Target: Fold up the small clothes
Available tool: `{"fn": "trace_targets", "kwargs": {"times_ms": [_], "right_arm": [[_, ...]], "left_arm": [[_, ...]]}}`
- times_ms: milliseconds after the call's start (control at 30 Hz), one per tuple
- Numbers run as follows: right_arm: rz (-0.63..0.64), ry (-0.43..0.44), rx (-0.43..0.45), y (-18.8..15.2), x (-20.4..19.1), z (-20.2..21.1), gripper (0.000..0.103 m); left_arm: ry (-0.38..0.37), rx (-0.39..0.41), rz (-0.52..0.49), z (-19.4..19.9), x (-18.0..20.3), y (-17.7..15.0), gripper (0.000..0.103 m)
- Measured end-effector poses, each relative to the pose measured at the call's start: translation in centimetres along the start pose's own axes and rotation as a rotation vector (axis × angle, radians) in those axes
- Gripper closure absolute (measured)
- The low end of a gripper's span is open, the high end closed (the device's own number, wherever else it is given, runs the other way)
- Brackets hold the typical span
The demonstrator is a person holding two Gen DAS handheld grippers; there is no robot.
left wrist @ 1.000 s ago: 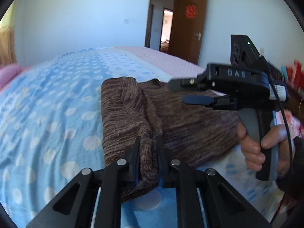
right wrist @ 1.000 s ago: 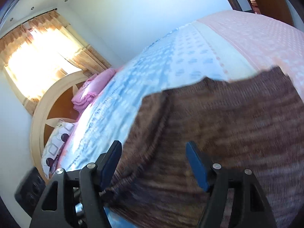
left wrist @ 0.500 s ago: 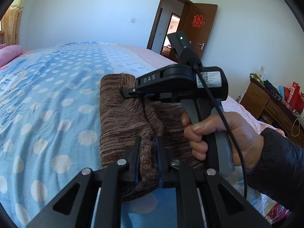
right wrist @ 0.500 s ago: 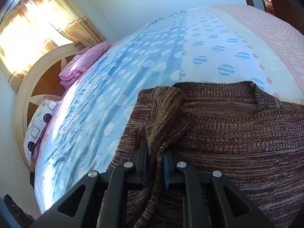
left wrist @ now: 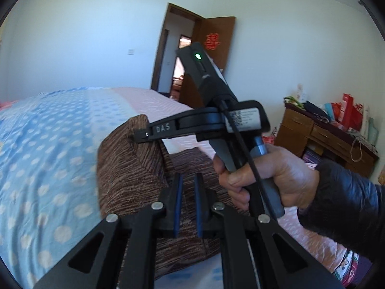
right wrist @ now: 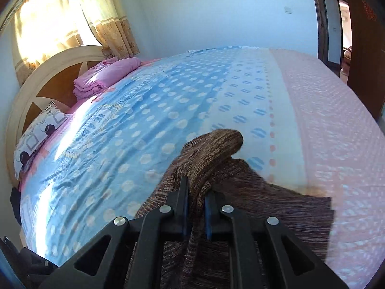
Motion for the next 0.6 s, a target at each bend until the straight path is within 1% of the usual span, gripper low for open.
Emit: {"fn": "trace_targets", "kwargs": {"times_ms": [133, 200, 300, 400, 467, 567, 600], "right_arm": [[0.021, -0.074, -0.024, -0.9, 4.3, 1.0, 0.093], [-0.002, -0.1, -0.045, -1.9, 7.1, 0.9, 0.093], [-0.074, -0.105, -0.085, -3.5, 10.7, -0.1, 0.093], [-0.114, -0.124, -0.137, -5.3, 12.7, -2.8, 0.093], [-0.146, -0.119, -0.17, -6.4, 13.0, -4.9, 0.093], [-0.209, -0.102, -0.146, -6.8, 13.4, -5.2, 0.092], [-0.235, -0.096, -0.148, -6.9, 13.6, -5.1, 0.088]], "left_arm": [[-0.061, -0.009, -0.04, -2.4, 2.6, 0.4, 0.093], [-0.1, -0.014, -0.035, -3.4, 3.4, 0.6, 0.093], [-0.137, -0.046, -0.046, -5.4, 4.4, 0.7, 0.093], [-0.139, -0.073, -0.052, -6.3, 4.9, 0.4, 0.093], [-0.12, -0.087, -0.037, -6.1, 4.7, 0.1, 0.093], [-0.085, -0.108, 0.0, -5.2, 4.0, -0.5, 0.093], [-0.067, -0.115, 0.013, -4.7, 3.4, -0.9, 0.093]]}}
Point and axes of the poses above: each gripper's, at about its wrist camera, not at the fingertips, and z roughly against the way its jaws point, x to its right, y to its top, the point moved 3 cm from there along -z, roughly the way its jaws point, and after that the axes turned 13 degrees about -y, right-handed, at the moved point
